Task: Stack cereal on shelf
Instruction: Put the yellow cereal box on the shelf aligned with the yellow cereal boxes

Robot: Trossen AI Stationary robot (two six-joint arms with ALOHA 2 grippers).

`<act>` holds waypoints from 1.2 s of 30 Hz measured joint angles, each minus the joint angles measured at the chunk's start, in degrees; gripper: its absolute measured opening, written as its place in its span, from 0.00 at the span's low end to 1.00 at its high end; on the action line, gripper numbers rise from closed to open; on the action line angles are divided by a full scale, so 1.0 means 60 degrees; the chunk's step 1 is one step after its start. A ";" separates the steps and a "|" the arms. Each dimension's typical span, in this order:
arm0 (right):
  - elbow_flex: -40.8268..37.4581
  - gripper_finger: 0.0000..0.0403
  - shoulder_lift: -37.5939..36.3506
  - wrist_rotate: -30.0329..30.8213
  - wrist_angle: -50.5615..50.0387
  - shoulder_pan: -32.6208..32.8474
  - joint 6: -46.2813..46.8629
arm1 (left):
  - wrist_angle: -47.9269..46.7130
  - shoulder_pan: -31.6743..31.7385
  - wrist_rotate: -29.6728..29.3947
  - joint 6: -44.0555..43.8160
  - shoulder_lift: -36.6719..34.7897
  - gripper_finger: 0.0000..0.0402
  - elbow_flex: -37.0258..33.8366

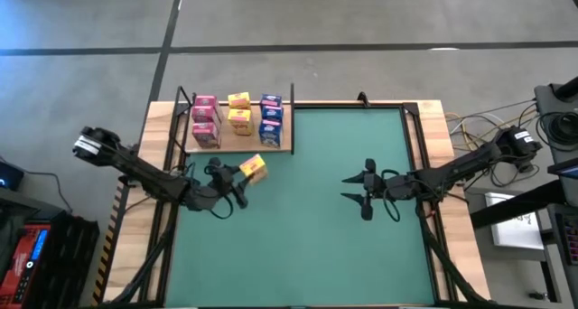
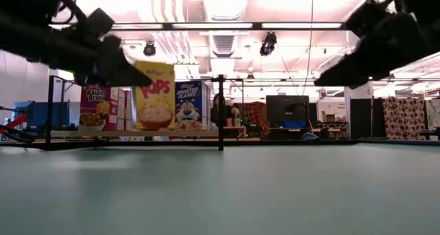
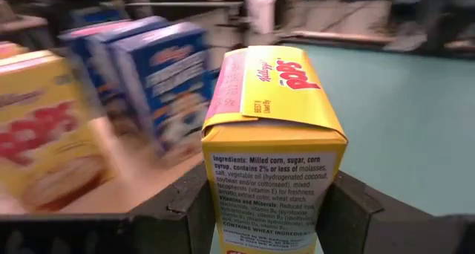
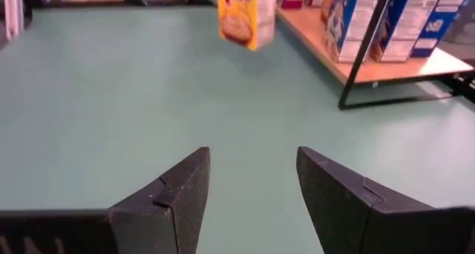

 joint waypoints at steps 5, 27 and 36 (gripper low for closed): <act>-0.0446 0.48 -0.0270 -0.0087 0.0340 0.0004 0.0171 | -0.0064 0.0080 -0.0648 -0.0354 0.0162 0.41 -0.0376; -0.1855 0.48 -0.3154 -0.0106 0.0377 0.0004 -0.0135 | -0.0090 0.0080 -0.0274 -0.0964 0.0500 0.41 -0.0486; -0.1847 0.48 -0.3828 -0.0106 0.0429 0.0004 -0.0880 | -0.0128 0.0080 -0.0295 -0.0946 0.0482 0.41 -0.0487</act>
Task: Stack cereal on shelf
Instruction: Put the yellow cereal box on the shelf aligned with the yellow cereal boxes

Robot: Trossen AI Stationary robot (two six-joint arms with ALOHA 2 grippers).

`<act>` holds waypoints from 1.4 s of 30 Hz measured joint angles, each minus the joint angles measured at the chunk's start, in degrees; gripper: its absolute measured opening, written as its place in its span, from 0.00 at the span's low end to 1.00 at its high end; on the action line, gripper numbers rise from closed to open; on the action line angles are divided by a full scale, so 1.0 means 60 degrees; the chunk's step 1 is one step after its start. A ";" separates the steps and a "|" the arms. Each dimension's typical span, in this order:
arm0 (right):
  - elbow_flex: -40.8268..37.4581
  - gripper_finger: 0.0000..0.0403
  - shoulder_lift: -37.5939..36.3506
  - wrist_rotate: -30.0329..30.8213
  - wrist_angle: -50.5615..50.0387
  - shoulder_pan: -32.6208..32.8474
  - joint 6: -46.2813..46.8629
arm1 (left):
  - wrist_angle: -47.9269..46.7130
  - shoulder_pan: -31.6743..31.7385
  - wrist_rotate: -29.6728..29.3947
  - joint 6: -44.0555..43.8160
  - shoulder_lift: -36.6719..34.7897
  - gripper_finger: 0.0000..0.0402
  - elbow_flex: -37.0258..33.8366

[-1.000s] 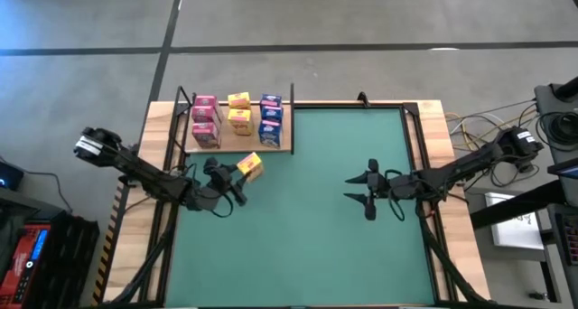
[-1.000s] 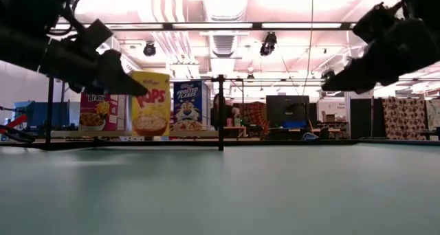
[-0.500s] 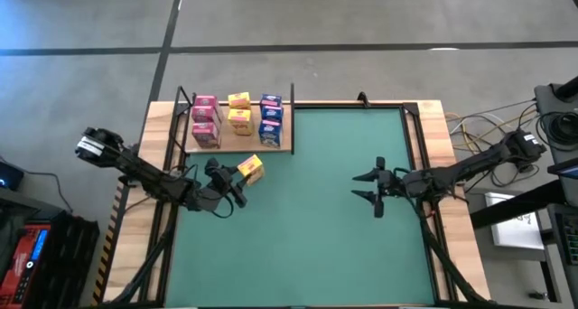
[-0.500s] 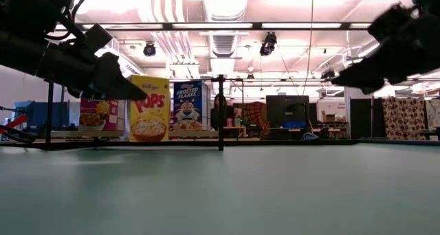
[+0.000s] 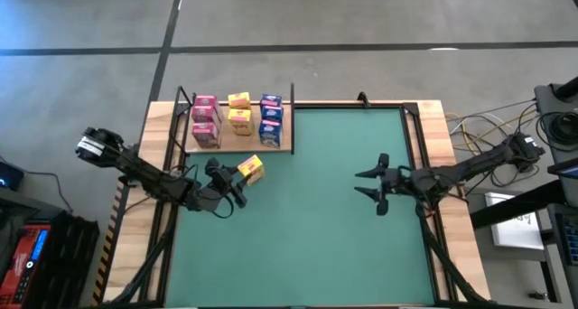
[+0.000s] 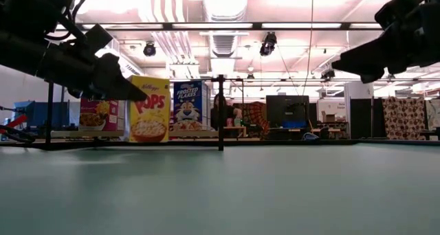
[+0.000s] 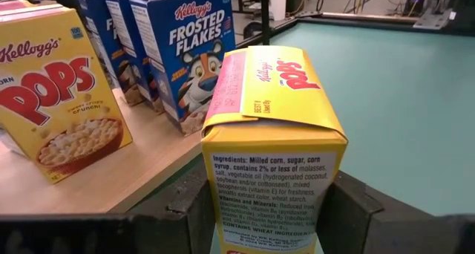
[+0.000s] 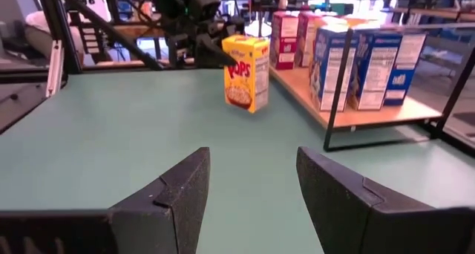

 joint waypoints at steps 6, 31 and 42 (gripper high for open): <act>0.0001 0.48 -0.0402 0.0004 -0.0022 0.0000 -0.0337 | 0.0016 0.0000 0.0000 0.0001 0.0000 0.41 0.0000; 0.0003 0.48 -0.0460 0.0002 -0.0087 0.0000 -0.0319 | -0.1261 0.0000 0.0520 -0.1278 -0.0015 0.41 0.0007; 0.0003 0.48 -0.0460 0.0000 -0.0083 0.0000 -0.0319 | -0.1456 0.0000 0.0494 -0.1446 -0.0054 0.48 0.0167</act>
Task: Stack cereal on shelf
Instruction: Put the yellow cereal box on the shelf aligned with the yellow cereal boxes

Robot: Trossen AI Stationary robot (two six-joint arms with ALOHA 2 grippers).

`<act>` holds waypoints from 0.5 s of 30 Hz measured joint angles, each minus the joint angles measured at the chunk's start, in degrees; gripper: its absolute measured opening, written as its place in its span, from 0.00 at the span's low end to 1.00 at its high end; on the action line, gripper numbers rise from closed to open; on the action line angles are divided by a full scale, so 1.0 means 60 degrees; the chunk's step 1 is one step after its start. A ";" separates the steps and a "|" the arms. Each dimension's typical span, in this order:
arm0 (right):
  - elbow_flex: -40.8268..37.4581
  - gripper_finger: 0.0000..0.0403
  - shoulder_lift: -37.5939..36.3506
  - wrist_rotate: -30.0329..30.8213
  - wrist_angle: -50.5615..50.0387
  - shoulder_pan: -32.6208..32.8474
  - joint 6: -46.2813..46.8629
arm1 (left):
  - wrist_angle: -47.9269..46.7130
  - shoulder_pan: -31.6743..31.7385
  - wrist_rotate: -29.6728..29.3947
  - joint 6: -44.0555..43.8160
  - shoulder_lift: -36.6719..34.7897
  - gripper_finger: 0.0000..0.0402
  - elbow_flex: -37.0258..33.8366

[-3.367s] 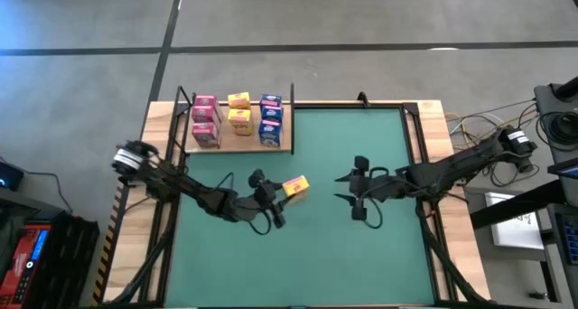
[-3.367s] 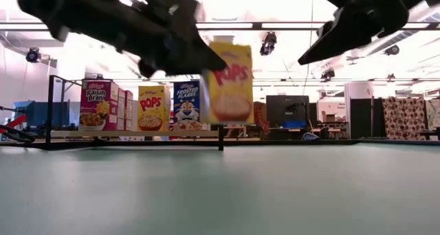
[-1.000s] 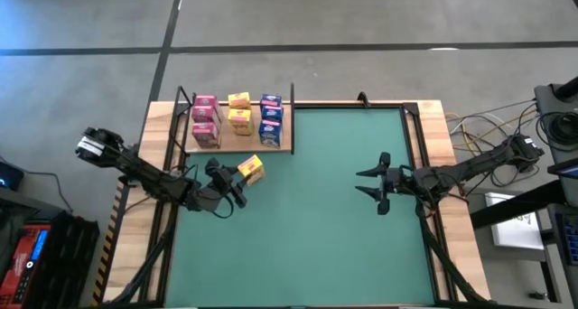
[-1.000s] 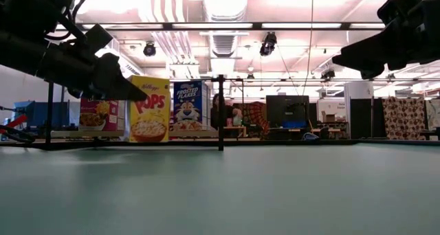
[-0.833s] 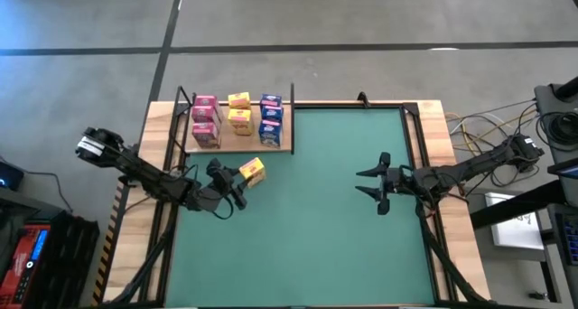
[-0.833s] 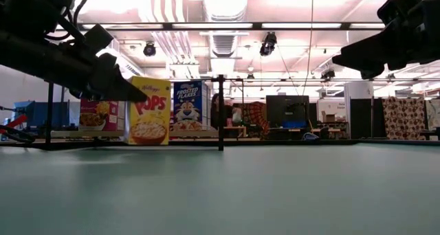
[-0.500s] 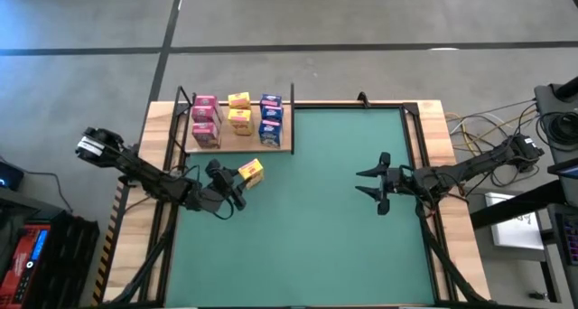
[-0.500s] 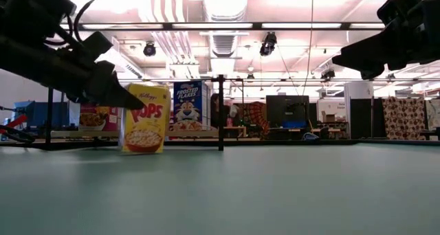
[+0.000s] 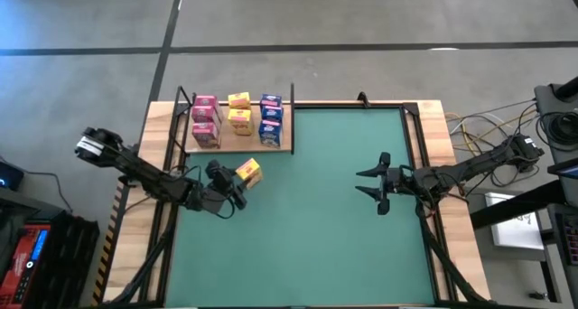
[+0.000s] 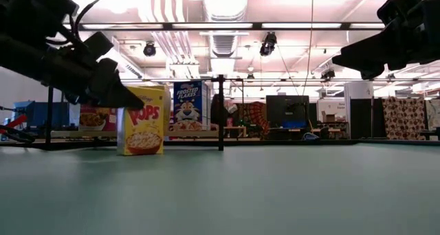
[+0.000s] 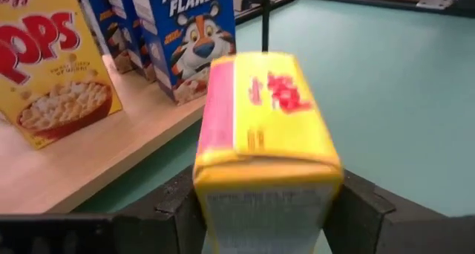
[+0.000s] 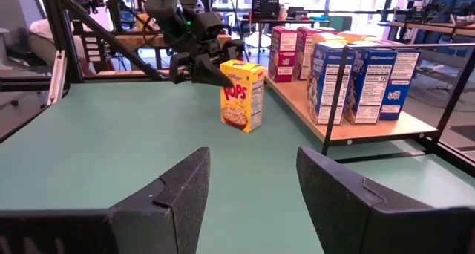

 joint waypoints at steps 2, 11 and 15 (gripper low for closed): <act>0.0000 0.48 0.0000 0.0000 -0.0002 0.0000 0.0000 | -0.0032 0.0000 0.0128 0.0151 -0.0065 0.51 0.0097; 0.0004 0.48 0.0000 0.0000 -0.0004 0.0000 0.0000 | -0.3884 0.0000 0.0671 0.0372 -0.0829 0.61 0.1745; 0.0004 0.48 0.0000 0.0000 -0.0004 0.0000 0.0000 | -0.7399 0.0000 0.0085 -0.1039 -0.0977 0.62 0.3201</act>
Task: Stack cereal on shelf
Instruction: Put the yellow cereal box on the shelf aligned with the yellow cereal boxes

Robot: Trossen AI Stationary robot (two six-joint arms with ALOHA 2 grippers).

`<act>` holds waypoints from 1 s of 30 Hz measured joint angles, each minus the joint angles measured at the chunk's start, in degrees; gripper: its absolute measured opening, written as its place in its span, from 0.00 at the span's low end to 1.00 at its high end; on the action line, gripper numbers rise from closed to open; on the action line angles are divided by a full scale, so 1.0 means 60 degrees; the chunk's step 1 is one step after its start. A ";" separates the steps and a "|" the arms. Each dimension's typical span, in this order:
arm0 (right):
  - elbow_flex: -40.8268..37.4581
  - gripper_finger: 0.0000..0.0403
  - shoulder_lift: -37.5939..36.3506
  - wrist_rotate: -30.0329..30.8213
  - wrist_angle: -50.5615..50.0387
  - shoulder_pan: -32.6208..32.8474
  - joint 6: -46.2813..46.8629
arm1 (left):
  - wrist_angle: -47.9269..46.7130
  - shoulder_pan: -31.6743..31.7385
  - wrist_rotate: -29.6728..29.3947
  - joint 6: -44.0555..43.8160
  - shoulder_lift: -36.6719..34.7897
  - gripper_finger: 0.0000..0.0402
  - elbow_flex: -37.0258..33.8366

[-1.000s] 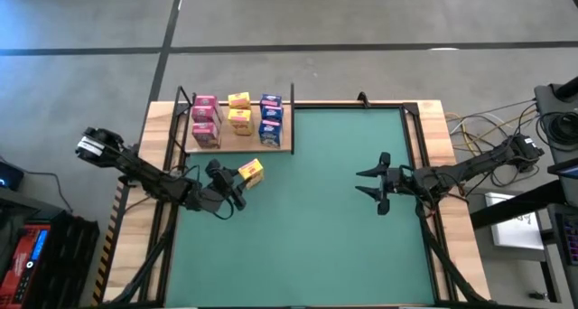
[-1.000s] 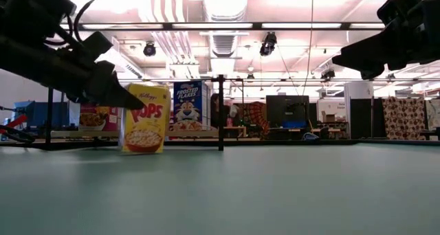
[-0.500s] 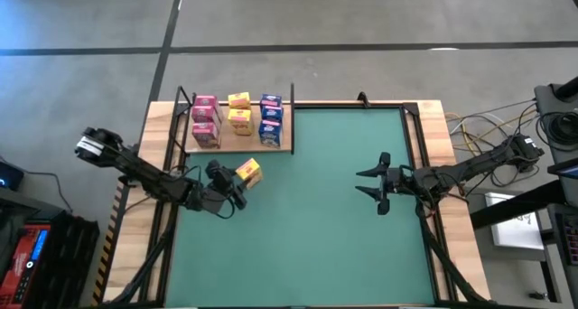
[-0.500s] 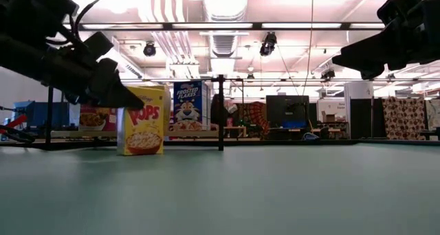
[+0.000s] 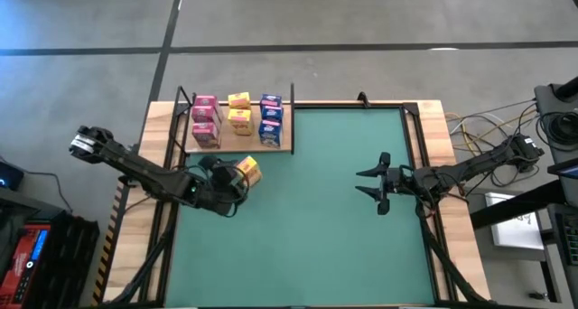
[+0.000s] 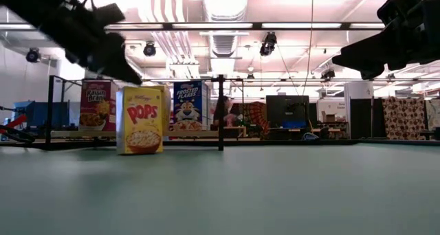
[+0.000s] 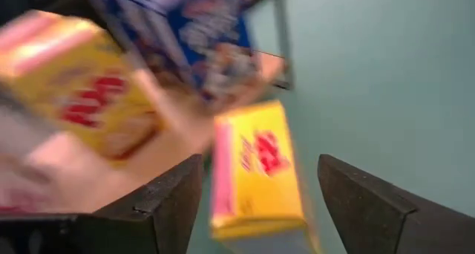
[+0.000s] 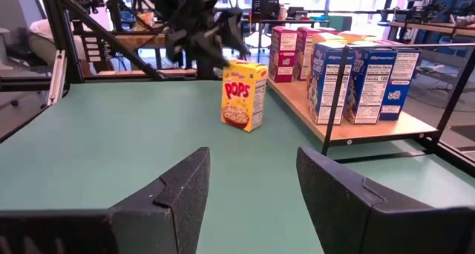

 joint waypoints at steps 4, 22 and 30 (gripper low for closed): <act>0.0002 0.48 0.0000 0.0000 -0.0004 0.0000 0.0000 | -0.1930 0.0008 -0.0706 -0.1340 0.0035 0.62 0.1333; 0.0004 0.48 0.0004 -0.0002 -0.0047 0.0000 0.0000 | -0.3737 0.0149 -0.0614 -0.9203 0.0146 0.63 0.2290; 0.0004 0.48 0.0004 0.0000 -0.0055 0.0000 0.0000 | -0.3886 0.0955 0.1624 -1.1303 0.0146 0.72 0.2329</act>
